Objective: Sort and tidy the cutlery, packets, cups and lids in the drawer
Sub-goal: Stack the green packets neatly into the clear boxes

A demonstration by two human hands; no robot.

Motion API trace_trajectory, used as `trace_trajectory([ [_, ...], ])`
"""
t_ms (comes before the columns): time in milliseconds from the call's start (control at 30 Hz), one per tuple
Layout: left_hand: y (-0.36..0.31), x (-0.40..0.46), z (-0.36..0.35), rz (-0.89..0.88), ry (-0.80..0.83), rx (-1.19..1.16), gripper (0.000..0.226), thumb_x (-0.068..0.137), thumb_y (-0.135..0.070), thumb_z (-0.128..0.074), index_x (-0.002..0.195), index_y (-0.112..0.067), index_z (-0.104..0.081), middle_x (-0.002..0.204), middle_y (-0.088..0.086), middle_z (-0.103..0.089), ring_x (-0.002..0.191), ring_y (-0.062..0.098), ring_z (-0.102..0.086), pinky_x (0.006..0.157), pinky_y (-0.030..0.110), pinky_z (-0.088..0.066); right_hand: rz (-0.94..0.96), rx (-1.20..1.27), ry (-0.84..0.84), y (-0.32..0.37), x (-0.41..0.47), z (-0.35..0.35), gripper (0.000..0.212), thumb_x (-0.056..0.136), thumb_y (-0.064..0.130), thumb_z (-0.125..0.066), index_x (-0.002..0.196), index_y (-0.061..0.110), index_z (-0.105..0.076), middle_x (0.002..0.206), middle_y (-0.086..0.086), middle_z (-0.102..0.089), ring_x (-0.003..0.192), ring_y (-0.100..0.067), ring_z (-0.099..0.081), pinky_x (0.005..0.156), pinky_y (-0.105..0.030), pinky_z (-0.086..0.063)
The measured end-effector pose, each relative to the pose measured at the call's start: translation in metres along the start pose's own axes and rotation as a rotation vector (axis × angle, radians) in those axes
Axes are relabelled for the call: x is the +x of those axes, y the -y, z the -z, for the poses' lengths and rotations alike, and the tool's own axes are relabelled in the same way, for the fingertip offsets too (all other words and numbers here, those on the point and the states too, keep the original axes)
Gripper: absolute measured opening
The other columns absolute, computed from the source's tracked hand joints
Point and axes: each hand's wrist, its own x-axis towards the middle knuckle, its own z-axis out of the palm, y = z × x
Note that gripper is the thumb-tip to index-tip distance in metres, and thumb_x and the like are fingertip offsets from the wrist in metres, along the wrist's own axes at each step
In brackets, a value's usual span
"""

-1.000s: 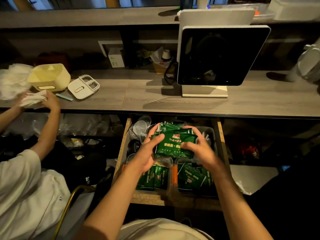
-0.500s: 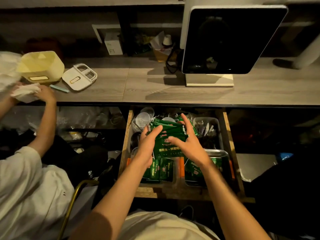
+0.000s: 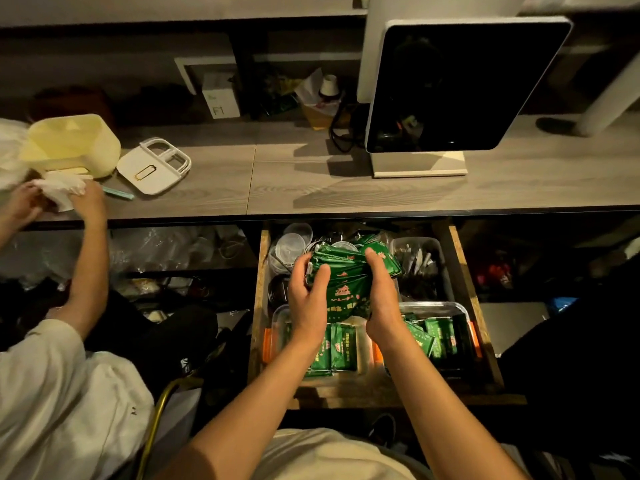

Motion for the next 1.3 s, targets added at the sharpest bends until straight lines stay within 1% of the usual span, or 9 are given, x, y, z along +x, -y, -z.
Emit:
trace_trajectory([
  [100, -0.01, -0.004, 0.002, -0.003, 0.051, -0.065, 0.053, 0.078, -0.062, -0.061, 0.125, -0.038, -0.053, 0.129, 0.007, -0.061, 0.113, 0.024, -0.062, 0.093, 0.045, -0.054, -0.014, 0.03, -0.063, -0.001, -0.001, -0.003, 0.052, 0.071, 0.052, -0.064, 0.107, 0.014, -0.064, 0.108, -0.017, -0.07, 0.102, -0.038, -0.067, 0.082, -0.054, -0.055],
  [200, -0.013, -0.001, 0.002, 0.136, 0.066, -0.15, 0.065, 0.091, -0.051, -0.06, 0.148, -0.031, -0.036, 0.152, 0.003, -0.043, 0.126, 0.008, -0.046, 0.099, 0.027, -0.042, 0.147, 0.0, -0.099, -0.002, -0.006, -0.002, 0.035, 0.074, 0.039, -0.055, 0.098, 0.014, -0.061, 0.093, -0.009, -0.065, 0.089, -0.028, -0.063, 0.072, -0.041, -0.05],
  [333, -0.015, 0.003, 0.009, 0.274, 0.162, -0.187, 0.075, 0.081, -0.075, -0.052, 0.132, -0.02, -0.058, 0.128, 0.013, -0.065, 0.117, 0.029, -0.064, 0.1, 0.057, -0.05, 0.334, -0.135, -0.041, 0.001, -0.012, -0.004, 0.038, 0.082, 0.046, -0.058, 0.112, 0.022, -0.059, 0.108, -0.011, -0.067, 0.098, -0.028, -0.066, 0.083, -0.048, -0.056],
  [633, -0.02, 0.01, 0.023, 0.546, 0.37, -0.148, 0.064, 0.087, -0.074, -0.04, 0.117, -0.025, -0.069, 0.109, 0.007, -0.076, 0.104, 0.027, -0.07, 0.084, 0.049, -0.054, 0.566, -0.351, -0.164, -0.007, -0.013, 0.004, 0.029, 0.082, 0.048, -0.059, 0.109, 0.036, -0.057, 0.108, 0.0, -0.063, 0.103, -0.024, -0.062, 0.086, -0.058, -0.052],
  [767, -0.025, 0.012, 0.02, 0.579, 0.255, -0.26, 0.057, 0.091, -0.066, -0.047, 0.107, -0.019, -0.072, 0.095, 0.009, -0.078, 0.091, 0.026, -0.073, 0.084, 0.042, -0.056, 0.509, -0.351, -0.093, -0.015, -0.015, 0.001, 0.033, 0.083, 0.052, -0.059, 0.113, 0.04, -0.055, 0.112, -0.002, -0.062, 0.104, -0.025, -0.062, 0.086, -0.054, -0.054],
  [933, -0.024, 0.008, 0.01, 0.499, -0.002, -0.294, 0.037, 0.091, -0.049, -0.063, 0.113, -0.02, -0.065, 0.104, 0.009, -0.075, 0.09, 0.026, -0.073, 0.07, 0.039, -0.06, 0.329, -0.286, 0.017, -0.011, -0.019, -0.001, 0.025, 0.098, 0.035, -0.056, 0.119, 0.044, -0.046, 0.111, 0.008, -0.061, 0.094, 0.003, -0.065, 0.073, -0.016, -0.053],
  [1067, -0.023, 0.003, 0.008, 0.306, -0.123, -0.321, 0.042, 0.091, -0.04, -0.066, 0.126, -0.021, -0.056, 0.121, 0.008, -0.065, 0.105, 0.021, -0.065, 0.087, 0.041, -0.056, 0.134, -0.184, 0.067, -0.009, -0.021, -0.005, 0.093, 0.074, 0.079, -0.058, 0.144, 0.02, -0.044, 0.141, -0.007, -0.054, 0.128, -0.021, -0.053, 0.108, -0.052, -0.042],
  [1167, -0.019, -0.003, 0.007, 0.214, -0.103, -0.234, 0.071, 0.069, -0.066, -0.067, 0.129, -0.031, -0.054, 0.139, 0.011, -0.054, 0.124, 0.029, -0.056, 0.102, 0.053, -0.049, 0.075, -0.148, 0.061, -0.003, -0.02, -0.004, 0.068, 0.084, 0.068, -0.055, 0.125, 0.014, -0.061, 0.122, -0.014, -0.067, 0.115, -0.033, -0.063, 0.102, -0.059, -0.046],
  [1300, -0.014, -0.006, 0.009, 0.214, -0.094, -0.207, 0.029, 0.073, -0.064, -0.065, 0.098, -0.052, -0.06, 0.134, 0.01, -0.056, 0.121, 0.029, -0.057, 0.102, 0.056, -0.048, 0.019, -0.088, 0.072, -0.003, -0.012, -0.001, 0.053, 0.091, 0.058, -0.053, 0.113, 0.012, -0.067, 0.111, -0.016, -0.071, 0.106, -0.036, -0.067, 0.097, -0.055, -0.049],
])
